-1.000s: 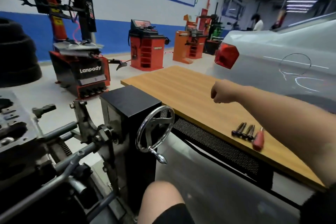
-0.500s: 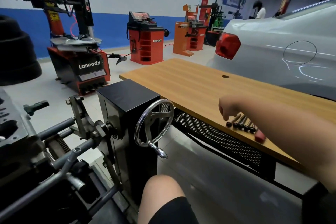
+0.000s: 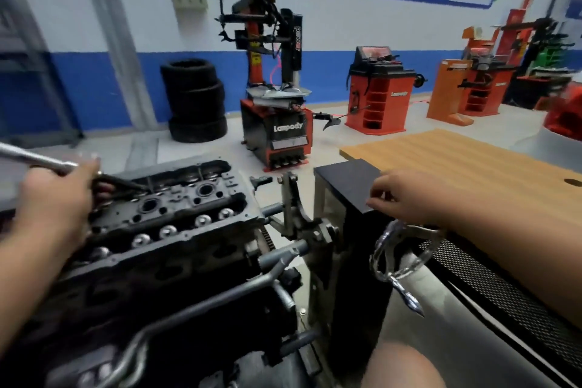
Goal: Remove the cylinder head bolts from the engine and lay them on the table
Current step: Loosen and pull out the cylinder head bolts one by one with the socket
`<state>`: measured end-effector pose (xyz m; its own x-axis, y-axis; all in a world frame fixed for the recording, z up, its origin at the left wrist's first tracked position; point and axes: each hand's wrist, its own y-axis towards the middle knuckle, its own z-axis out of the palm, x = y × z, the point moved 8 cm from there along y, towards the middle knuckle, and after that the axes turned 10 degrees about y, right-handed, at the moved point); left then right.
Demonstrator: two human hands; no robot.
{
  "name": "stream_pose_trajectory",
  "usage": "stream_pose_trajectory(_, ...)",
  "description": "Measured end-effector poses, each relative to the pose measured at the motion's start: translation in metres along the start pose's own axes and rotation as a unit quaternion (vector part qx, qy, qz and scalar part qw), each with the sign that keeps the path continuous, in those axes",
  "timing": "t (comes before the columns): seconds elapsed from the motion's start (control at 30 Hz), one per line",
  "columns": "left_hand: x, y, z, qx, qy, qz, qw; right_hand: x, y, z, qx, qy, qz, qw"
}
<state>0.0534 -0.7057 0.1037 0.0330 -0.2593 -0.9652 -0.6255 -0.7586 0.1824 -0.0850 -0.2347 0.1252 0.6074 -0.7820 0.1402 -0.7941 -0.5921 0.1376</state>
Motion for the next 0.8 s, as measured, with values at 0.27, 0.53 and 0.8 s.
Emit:
stream_pose_trajectory(0.27,-0.042,0.018,-0.042,0.017,0.144,0.104,0.984,0.241,0.087,-0.054,-0.093,0.163,-0.234,0.954)
stream_pose_trajectory(0.53,-0.092,0.039,-0.059,0.061,0.336,0.188,0.921,0.362,0.17,-0.073,-0.047,0.491,-0.22,0.841)
stream_pose_trajectory(0.8,-0.074,0.033,-0.009,0.144,0.398,0.229,0.876,0.398,0.197,-0.04,-0.016,0.693,-0.218,0.687)
